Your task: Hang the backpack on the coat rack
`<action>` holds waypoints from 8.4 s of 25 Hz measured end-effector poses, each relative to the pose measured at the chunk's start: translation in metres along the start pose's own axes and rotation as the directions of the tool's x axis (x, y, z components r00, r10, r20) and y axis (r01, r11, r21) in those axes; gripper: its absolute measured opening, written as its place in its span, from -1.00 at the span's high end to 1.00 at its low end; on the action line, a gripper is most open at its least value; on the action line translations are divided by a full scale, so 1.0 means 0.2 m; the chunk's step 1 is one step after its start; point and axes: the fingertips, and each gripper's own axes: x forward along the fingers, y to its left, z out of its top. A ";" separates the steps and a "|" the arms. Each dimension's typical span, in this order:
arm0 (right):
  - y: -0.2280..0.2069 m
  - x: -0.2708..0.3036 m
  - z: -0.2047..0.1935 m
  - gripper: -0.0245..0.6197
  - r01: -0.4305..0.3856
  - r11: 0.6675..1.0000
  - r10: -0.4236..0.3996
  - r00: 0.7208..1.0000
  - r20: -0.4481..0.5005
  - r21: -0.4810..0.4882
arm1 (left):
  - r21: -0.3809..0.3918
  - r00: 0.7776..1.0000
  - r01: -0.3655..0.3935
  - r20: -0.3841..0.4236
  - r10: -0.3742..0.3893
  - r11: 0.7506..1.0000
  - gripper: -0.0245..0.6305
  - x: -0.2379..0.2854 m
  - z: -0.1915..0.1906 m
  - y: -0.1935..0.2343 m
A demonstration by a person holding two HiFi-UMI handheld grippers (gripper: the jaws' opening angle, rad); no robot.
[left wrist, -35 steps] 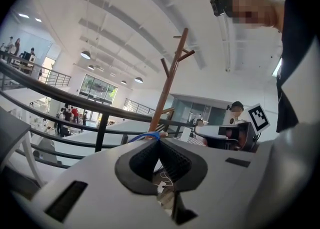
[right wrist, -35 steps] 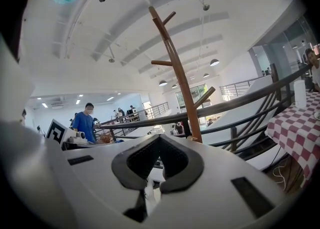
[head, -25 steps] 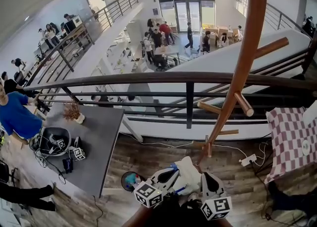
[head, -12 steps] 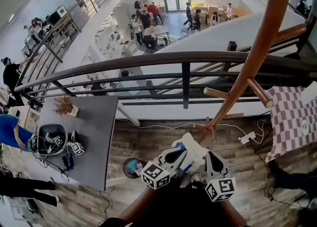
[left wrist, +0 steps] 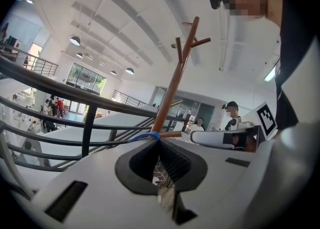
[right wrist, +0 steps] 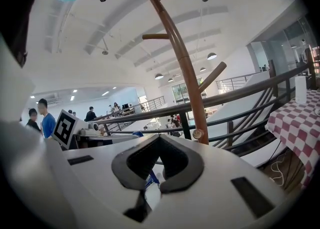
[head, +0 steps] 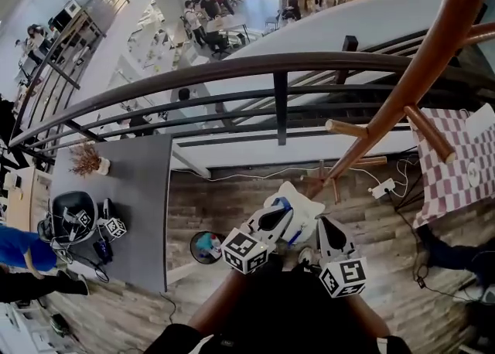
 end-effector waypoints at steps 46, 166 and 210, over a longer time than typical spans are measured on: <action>-0.07 0.19 -0.19 0.89 0.119 0.988 -0.111 0.991 -0.081 0.096 | -0.015 0.975 0.147 -0.164 -0.148 0.989 0.88 0.37 -0.16 0.21; -0.22 0.02 -0.43 0.88 0.182 0.975 -0.157 0.971 -0.179 0.127 | -0.196 0.959 -0.049 -0.283 -0.008 0.979 0.88 0.60 -0.87 0.41; -0.15 0.01 -0.50 0.88 0.147 0.984 -0.122 0.968 -0.219 0.103 | -0.182 0.916 -0.290 -0.337 0.217 0.940 0.86 0.44 -0.98 0.58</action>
